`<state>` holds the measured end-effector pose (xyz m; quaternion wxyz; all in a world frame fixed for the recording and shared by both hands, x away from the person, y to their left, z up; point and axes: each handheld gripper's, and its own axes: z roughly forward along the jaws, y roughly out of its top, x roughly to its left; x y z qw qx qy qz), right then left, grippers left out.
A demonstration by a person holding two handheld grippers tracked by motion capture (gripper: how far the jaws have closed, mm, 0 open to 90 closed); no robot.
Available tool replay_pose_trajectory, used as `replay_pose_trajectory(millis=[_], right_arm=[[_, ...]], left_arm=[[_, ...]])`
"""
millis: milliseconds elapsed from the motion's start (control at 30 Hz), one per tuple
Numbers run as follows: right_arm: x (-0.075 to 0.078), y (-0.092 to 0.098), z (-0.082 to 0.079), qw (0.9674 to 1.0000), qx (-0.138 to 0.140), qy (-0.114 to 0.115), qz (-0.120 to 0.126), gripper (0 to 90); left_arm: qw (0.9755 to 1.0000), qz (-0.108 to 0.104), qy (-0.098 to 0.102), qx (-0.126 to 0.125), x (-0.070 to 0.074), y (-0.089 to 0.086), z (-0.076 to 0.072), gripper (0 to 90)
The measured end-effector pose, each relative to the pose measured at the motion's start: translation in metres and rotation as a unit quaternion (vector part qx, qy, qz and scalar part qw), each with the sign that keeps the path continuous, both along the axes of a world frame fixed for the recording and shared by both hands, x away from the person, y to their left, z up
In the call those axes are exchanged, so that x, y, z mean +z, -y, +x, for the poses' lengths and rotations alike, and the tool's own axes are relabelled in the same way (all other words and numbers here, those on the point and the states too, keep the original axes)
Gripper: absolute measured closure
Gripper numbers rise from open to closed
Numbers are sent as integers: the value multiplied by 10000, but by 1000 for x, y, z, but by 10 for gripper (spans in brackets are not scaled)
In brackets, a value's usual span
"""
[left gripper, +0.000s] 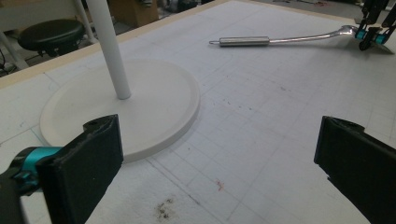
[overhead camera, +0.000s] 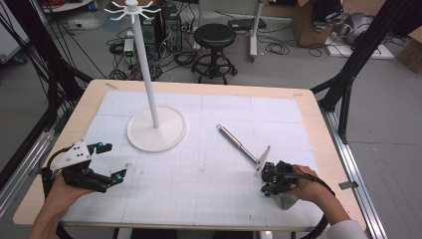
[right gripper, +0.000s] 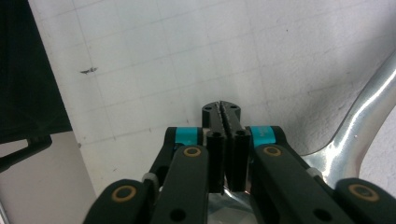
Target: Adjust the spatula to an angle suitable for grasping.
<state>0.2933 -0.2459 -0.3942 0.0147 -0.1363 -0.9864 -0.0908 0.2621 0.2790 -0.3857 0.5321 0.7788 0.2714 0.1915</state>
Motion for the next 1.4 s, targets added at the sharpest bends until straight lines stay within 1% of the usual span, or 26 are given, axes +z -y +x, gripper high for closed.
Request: replay_pose_trajectory(millis=[33,100,200,233,267,300,333,400,467,533,567,633,667,700,733,767,800,833,900,967,1100,1167,1233,1300,1333,1400], right_arm=[[1,0,-1,10000,-23,11,18,837],[3,0,-1,9999,-42,52,102,812],[9,-2,-3,9997,-21,104,224,724],[12,-3,-3,9996,-22,135,228,695],[15,-4,-3,9997,-63,106,228,666],[17,-5,-1,9995,-23,175,256,630],[19,-6,-1,9995,-34,209,250,592],[25,-8,1,9994,-41,294,198,474],[32,-11,3,9991,-32,327,284,390],[36,-14,5,9988,-102,314,366,294],[38,-15,7,9987,-89,360,350,247],[40,-18,10,9983,-176,437,345,157],[41,-20,11,9977,-246,490,401,137],[43,-21,13,9975,-300,471,430,108],[44,-22,14,9968,-348,542,482,71],[44,-23,15,9961,-367,605,524,6],[45,-24,17,9953,-428,652,578,4],[46,-24,18,9944,-508,734,569,4],[49,-25,21,9922,-616,879,635,4],[51,-25,24,9908,-725,894,716,4],[53,-27,31,9880,-871,1015,768,4],[54,-29,35,9865,-1013,1015,789,4],[54,-30,40,9855,-1076,1031,817,4],[52,-32,45,9828,-1195,1110,865,4],[51,-32,47,9820,-1241,1124,870,4],[48,-32,51,9804,-1350,1087,936,4]], left_arm=[[10000,1,2,-2,0,0,0,17],[10000,1,1,-3,0,0,0,17],[10000,-9,16,-7,0,-1,0,18],[10000,-11,15,3,1,-1,0,17],[10000,-22,20,6,1,-1,0,17],[10000,-39,20,14,1,-1,0,17],[10000,-34,23,8,1,-1,0,17],[10000,-28,28,-6,2,-1,0,17],[10000,-37,36,5,2,-1,0,17],[10000,-42,41,7,2,-2,0,17],[10000,-45,38,13,2,-2,0,18],[10000,-54,48,23,3,-2,0,17],[10000,-62,48,23,3,-2,0,18],[10000,-60,50,26,3,-2,0,18],[10000,-55,49,26,3,-2,0,18],[10000,-52,50,26,3,-2,0,17],[10000,-63,54,24,3,-3,0,17],[10000,-59,67,9,4,-3,0,18],[10000,-61,67,7,5,-2,-1,17],[10000,-71,65,10,5,-1,-1,18],[9999,-95,90,-25,7,0,-1,17],[9999,-102,98,-37,7,0,-1,17],[9999,-105,88,-40,7,1,-2,18],[9999,-106,87,-42,7,1,-2,17],[9999,-90,95,-41,7,0,-1,17],[9999,-107,101,-35,8,0,-1,17]])
